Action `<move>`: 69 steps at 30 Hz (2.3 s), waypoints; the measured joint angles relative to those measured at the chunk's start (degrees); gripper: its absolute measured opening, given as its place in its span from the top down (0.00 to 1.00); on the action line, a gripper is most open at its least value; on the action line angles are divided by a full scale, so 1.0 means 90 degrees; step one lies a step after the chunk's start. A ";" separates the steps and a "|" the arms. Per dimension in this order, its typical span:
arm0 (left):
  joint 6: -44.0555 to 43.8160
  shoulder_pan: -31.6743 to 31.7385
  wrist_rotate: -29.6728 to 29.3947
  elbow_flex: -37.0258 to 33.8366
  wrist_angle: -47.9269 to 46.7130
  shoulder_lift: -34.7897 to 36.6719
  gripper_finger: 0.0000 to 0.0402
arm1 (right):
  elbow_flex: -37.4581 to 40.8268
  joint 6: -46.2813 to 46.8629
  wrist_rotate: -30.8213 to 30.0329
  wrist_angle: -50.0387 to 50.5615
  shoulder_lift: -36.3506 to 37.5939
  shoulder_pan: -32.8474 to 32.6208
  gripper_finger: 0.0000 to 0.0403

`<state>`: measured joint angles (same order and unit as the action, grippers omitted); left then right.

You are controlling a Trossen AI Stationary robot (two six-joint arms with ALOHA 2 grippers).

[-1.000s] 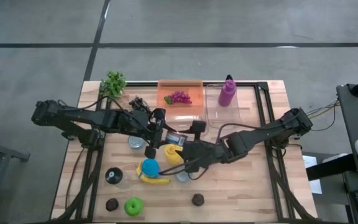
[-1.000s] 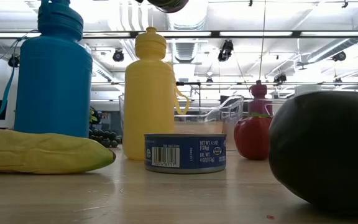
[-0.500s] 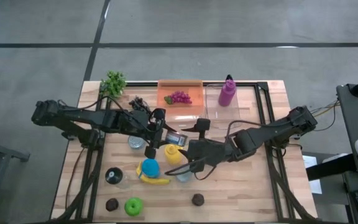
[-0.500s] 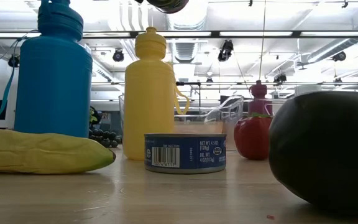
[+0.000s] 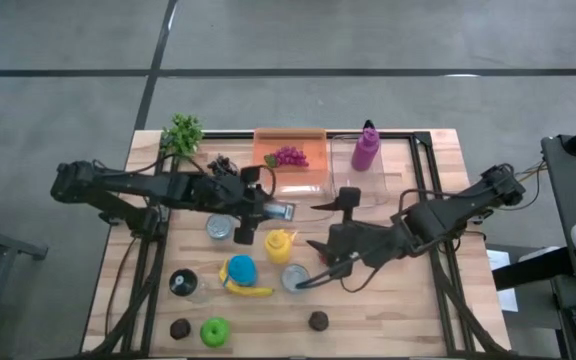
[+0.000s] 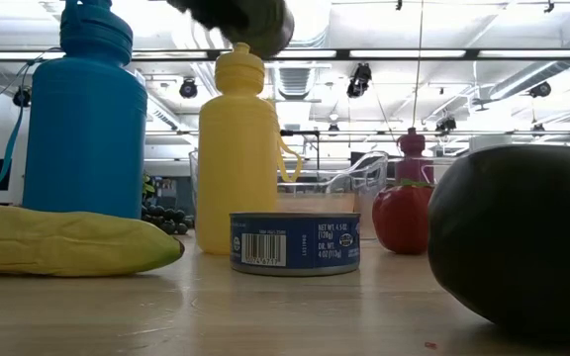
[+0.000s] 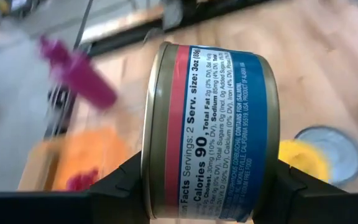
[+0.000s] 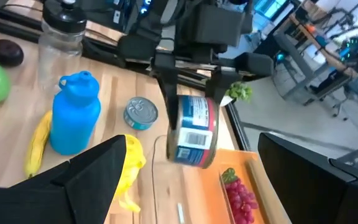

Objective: Pick & Place Food Item
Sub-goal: Put the blue and pink can into the left transparent bin

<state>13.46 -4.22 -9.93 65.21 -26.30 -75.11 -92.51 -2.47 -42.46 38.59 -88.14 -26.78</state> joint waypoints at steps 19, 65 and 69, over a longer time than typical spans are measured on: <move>-0.0556 0.1702 0.0373 0.0002 -0.1012 -0.0455 0.53 | 0.0078 0.0135 0.0000 0.0053 0.0105 0.0001 0.10; -0.0337 0.2112 0.0629 0.1783 -0.3140 -0.3310 0.53 | 0.0078 0.0040 -0.0019 0.0172 0.0132 0.0004 0.10; -0.0336 0.2120 0.0612 0.1665 -0.2960 -0.3310 0.53 | 0.0078 0.0041 -0.0017 0.0172 0.0132 0.0004 0.10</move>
<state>10.44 14.86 -4.43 80.20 -52.94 -104.90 -91.81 -2.10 -42.61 40.14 -86.96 -26.74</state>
